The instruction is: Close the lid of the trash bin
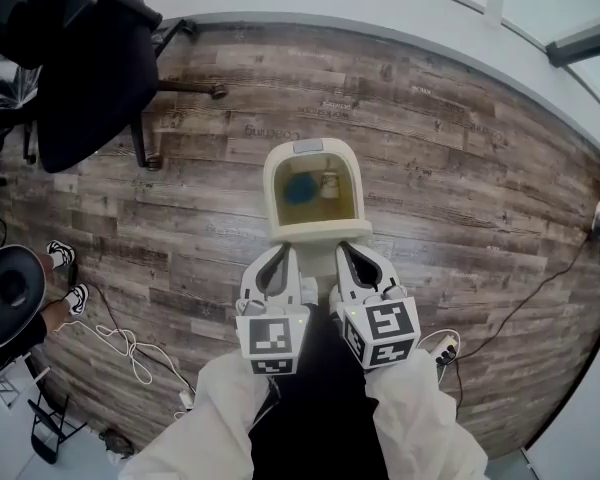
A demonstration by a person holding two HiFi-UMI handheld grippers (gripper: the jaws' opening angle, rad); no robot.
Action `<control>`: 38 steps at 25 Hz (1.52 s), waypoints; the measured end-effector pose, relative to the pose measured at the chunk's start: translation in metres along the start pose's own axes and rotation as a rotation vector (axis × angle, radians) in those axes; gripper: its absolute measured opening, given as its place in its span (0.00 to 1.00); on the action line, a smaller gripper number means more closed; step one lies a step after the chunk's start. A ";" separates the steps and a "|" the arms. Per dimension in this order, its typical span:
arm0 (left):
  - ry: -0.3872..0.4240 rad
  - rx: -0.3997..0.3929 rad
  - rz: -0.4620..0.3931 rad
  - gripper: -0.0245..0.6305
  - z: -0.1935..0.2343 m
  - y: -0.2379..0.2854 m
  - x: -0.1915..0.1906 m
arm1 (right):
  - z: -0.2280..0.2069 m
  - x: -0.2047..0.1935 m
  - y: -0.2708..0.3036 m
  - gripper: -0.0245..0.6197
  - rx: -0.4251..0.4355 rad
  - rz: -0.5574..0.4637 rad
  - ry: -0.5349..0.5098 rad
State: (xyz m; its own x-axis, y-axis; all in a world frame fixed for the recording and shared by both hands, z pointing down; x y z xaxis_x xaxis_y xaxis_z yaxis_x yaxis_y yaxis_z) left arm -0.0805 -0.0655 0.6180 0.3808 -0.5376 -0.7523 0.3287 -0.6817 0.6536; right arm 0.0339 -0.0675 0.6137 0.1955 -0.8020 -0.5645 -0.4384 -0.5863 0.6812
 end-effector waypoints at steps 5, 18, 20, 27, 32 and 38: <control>-0.004 0.005 0.012 0.04 0.008 0.014 -0.002 | -0.005 0.005 0.022 0.07 -0.015 0.003 -0.014; 0.005 0.018 0.039 0.04 0.033 0.070 -0.012 | -0.034 0.016 0.070 0.07 -0.049 0.036 -0.007; 0.005 0.019 0.038 0.04 0.034 0.076 -0.014 | -0.038 0.016 0.078 0.07 -0.053 0.038 -0.010; 0.002 0.015 0.050 0.04 0.041 0.096 -0.019 | -0.045 0.018 0.097 0.07 -0.067 0.045 -0.009; 0.002 0.008 0.055 0.04 0.044 0.108 -0.024 | -0.051 0.017 0.110 0.07 -0.066 0.055 -0.027; 0.004 0.008 0.062 0.04 0.046 0.124 -0.033 | -0.058 0.015 0.126 0.07 -0.063 0.052 -0.039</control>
State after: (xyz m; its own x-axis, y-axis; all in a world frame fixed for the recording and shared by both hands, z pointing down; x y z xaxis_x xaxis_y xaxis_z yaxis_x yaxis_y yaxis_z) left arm -0.0915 -0.1552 0.7202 0.4036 -0.5770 -0.7100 0.2975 -0.6511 0.6982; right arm 0.0323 -0.1597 0.7180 0.1394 -0.8270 -0.5446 -0.3905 -0.5513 0.7373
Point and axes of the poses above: the fingertips, and each gripper's own axes: y forward along the fingers, z to its left, x out of its top, the point moved 4 cm from there along -y, backward along the fingers, and after that the axes turned 15 degrees about y, right-handed, at the moved point
